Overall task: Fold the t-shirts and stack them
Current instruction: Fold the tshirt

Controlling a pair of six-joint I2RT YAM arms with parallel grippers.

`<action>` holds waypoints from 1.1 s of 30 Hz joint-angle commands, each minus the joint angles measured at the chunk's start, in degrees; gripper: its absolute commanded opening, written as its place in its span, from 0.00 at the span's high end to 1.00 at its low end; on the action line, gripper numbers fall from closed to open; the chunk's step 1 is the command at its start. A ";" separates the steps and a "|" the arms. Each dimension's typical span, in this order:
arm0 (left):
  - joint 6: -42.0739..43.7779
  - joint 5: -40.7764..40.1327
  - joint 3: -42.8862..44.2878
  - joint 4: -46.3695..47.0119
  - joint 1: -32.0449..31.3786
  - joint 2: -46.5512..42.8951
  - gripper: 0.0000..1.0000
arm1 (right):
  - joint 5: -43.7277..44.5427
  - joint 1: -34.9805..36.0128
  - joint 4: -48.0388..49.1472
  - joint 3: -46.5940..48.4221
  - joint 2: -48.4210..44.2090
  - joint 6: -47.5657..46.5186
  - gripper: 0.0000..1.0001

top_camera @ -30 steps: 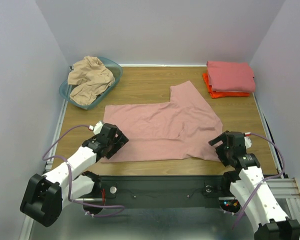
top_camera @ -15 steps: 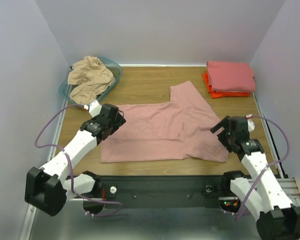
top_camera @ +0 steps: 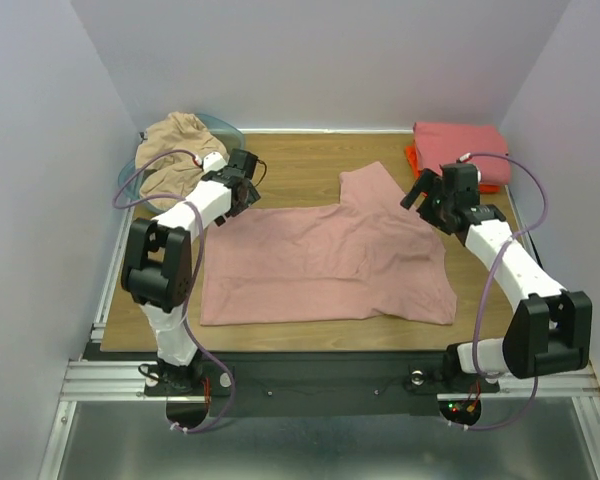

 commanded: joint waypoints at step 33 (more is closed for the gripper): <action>-2.83 -2.15 15.05 -8.59 4.85 21.84 0.58 | -1.43 1.67 9.36 23.49 25.44 -14.27 0.00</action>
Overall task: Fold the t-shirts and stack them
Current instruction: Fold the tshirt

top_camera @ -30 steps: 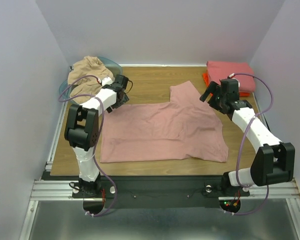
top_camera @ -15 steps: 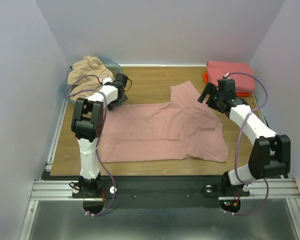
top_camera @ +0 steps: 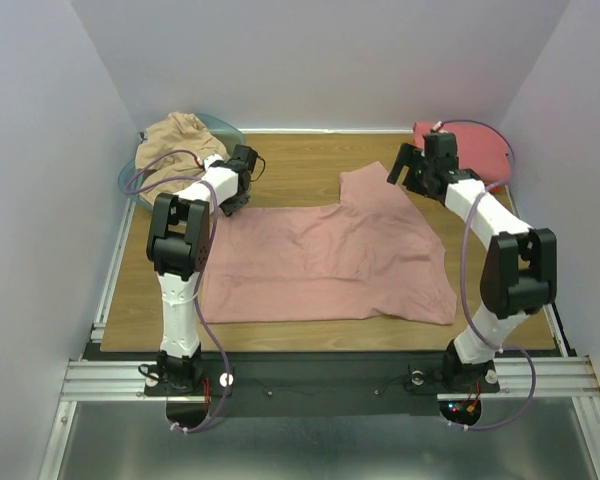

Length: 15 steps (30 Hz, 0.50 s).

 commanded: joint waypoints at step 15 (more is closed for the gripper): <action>-0.95 1.72 -7.32 -0.01 0.02 -3.88 1.00 | 9.52 6.14 2.36 52.23 44.09 -18.95 0.00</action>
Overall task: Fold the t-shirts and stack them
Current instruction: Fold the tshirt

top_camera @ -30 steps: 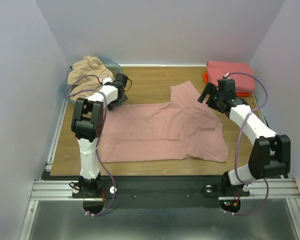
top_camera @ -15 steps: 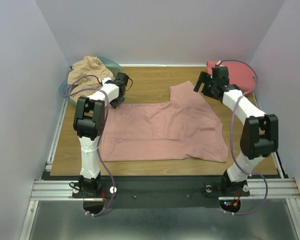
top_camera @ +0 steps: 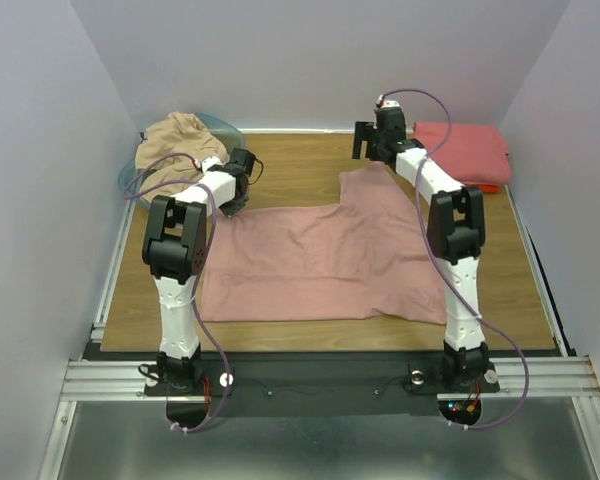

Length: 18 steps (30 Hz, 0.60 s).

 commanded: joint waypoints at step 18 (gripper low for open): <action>-0.45 2.71 -4.53 -2.21 0.02 -3.46 1.00 | 8.33 1.49 0.98 3.98 10.01 -3.71 0.58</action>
